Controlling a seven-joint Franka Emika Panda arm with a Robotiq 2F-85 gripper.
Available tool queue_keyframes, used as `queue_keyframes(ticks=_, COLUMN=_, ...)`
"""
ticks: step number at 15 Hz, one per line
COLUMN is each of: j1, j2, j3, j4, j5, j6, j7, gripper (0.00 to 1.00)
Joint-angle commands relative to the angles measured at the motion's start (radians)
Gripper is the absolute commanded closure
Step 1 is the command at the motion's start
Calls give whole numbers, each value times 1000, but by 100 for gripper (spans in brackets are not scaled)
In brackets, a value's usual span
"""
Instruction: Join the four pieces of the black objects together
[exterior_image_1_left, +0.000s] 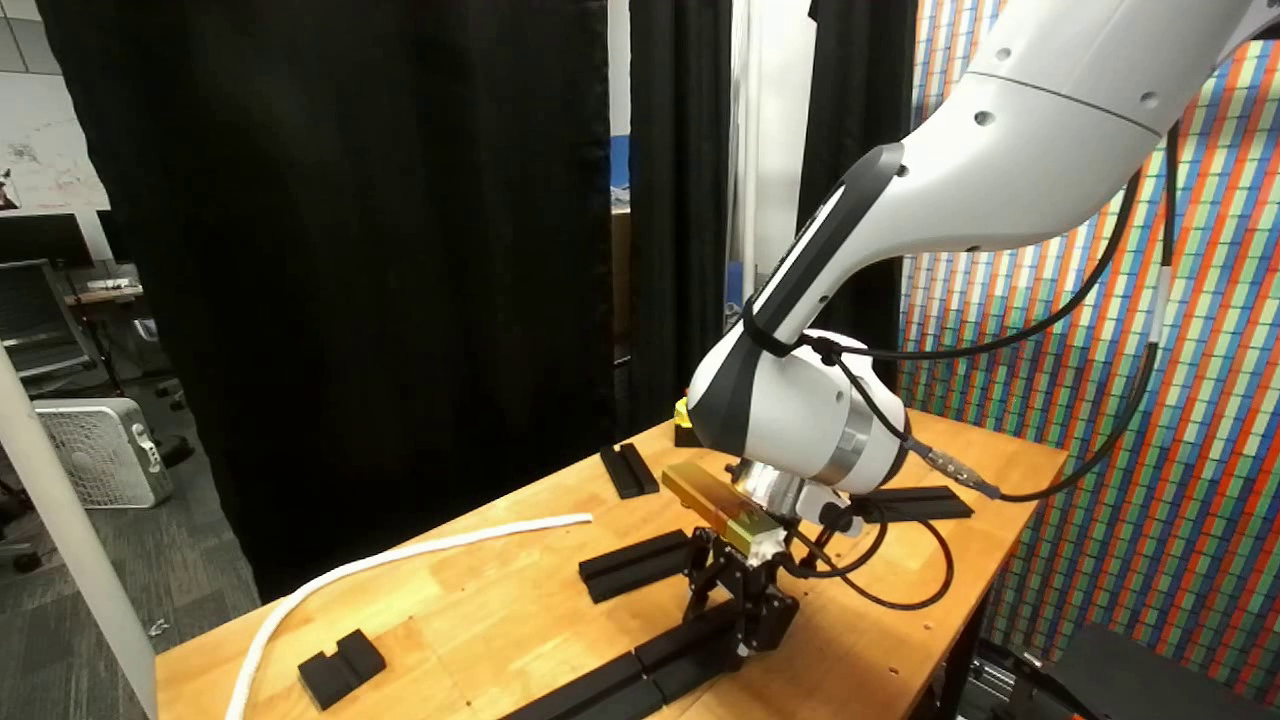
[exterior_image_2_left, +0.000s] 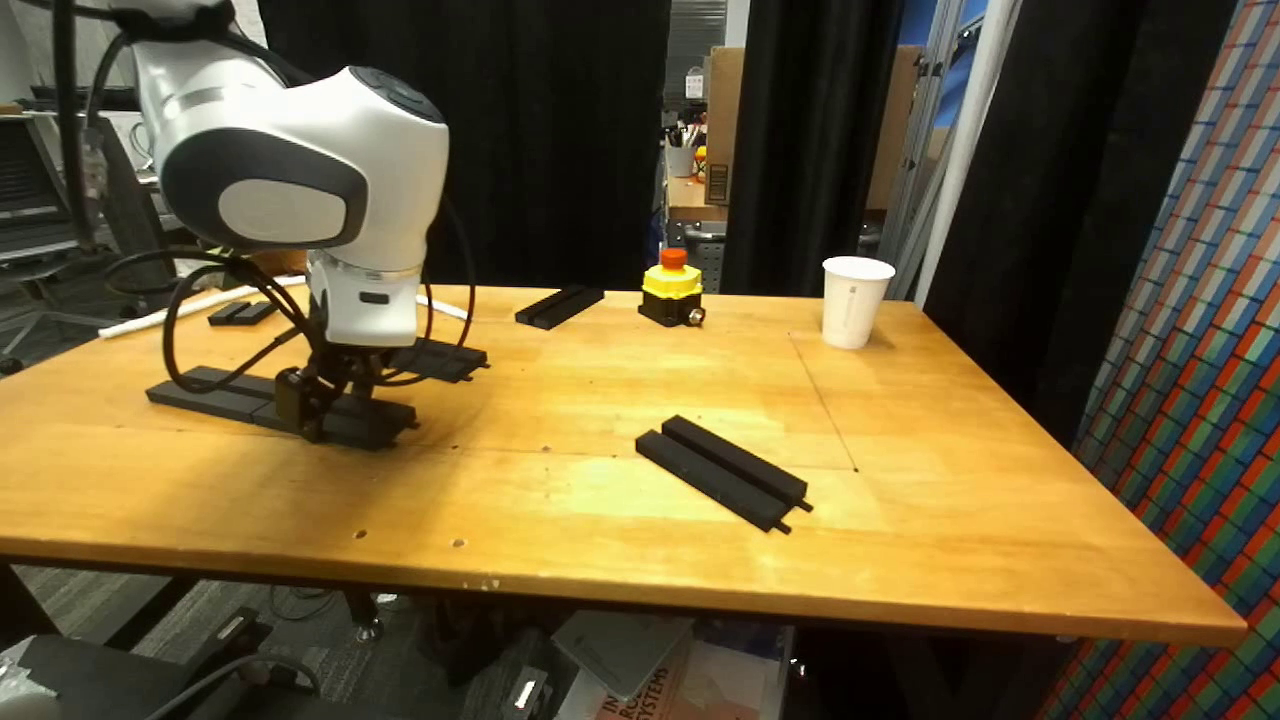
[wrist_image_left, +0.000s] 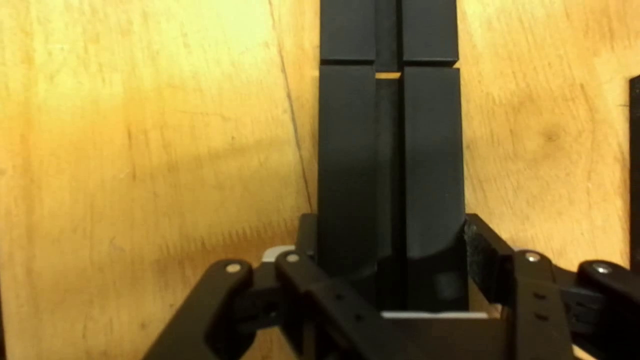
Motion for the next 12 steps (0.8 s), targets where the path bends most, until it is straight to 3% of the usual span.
queue_keyframes(ticks=1, j1=14, j2=62, j3=6, j4=21, j5=11, j6=9, j7=-55, gripper=54)
queue_keyframes(ticks=12, j1=13, j2=94, j3=5, j4=84, j5=35, j6=-43, j7=-112, gripper=54)
